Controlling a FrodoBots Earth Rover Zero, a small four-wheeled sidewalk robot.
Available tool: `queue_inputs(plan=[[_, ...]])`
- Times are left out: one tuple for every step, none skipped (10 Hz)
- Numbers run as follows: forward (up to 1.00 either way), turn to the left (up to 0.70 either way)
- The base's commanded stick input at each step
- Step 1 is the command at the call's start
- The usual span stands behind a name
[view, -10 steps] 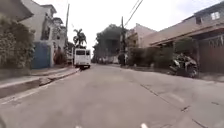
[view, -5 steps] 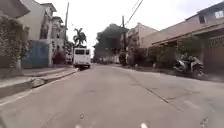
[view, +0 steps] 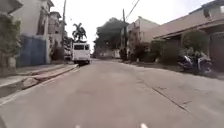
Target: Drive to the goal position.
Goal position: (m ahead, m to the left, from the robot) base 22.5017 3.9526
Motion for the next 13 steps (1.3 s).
queue_inputs(plan=[[0.70, 0.00], [0.70, 0.00], [0.70, 0.00], [0.70, 0.00], [0.70, 0.00], [0.70, 0.00], [0.70, 0.00], [0.70, 0.00], [0.70, 0.00], [0.70, 0.00], [0.70, 0.00], [0.70, 0.00], [0.70, 0.00]])
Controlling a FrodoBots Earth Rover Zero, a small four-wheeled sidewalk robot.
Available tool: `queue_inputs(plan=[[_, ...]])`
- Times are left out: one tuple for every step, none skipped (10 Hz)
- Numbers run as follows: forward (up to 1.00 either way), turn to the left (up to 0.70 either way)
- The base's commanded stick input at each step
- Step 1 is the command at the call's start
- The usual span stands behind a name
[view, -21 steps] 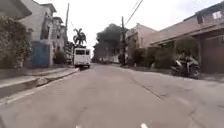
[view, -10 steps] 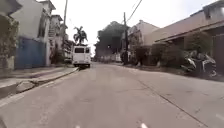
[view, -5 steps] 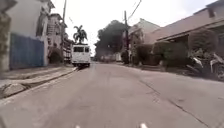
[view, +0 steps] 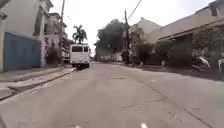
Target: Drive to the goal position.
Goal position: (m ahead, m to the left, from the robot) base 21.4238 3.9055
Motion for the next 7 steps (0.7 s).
queue_inputs(plan=[[0.70, 0.00], [0.70, 0.00], [0.70, 0.00], [0.70, 0.00], [0.70, 0.00], [0.70, 0.00], [0.70, 0.00]])
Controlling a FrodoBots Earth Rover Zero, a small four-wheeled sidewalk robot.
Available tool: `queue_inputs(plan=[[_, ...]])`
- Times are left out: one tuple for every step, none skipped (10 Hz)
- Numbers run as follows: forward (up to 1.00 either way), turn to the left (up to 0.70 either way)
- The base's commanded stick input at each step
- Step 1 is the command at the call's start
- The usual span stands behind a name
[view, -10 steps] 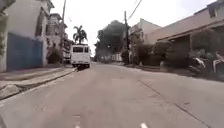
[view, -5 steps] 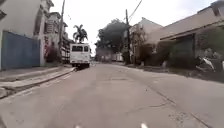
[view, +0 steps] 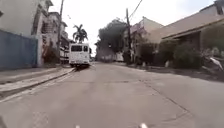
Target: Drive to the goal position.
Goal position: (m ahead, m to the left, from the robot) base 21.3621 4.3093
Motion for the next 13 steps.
queue_inputs(plan=[[0.70, 0.00], [0.70, 0.00], [0.70, 0.00], [0.70, 0.00], [0.70, 0.00], [0.70, 0.00], [0.70, 0.00], [0.70, 0.00], [0.70, 0.00], [0.70, 0.00], [0.70, 0.00], [0.70, 0.00], [0.70, 0.00]])
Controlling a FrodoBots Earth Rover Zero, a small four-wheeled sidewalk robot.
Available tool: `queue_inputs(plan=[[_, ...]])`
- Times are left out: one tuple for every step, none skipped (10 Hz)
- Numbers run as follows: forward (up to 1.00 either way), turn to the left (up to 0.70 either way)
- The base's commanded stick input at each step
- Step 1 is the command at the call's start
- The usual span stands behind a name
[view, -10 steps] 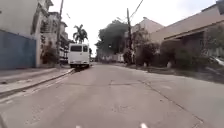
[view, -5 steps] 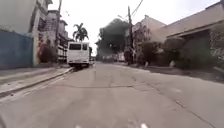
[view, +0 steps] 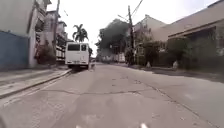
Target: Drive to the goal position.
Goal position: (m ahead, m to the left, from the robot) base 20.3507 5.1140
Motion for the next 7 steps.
queue_inputs(plan=[[0.70, 0.00], [0.70, 0.00], [0.70, 0.00], [0.70, 0.00], [0.70, 0.00], [0.70, 0.00], [0.70, 0.00]])
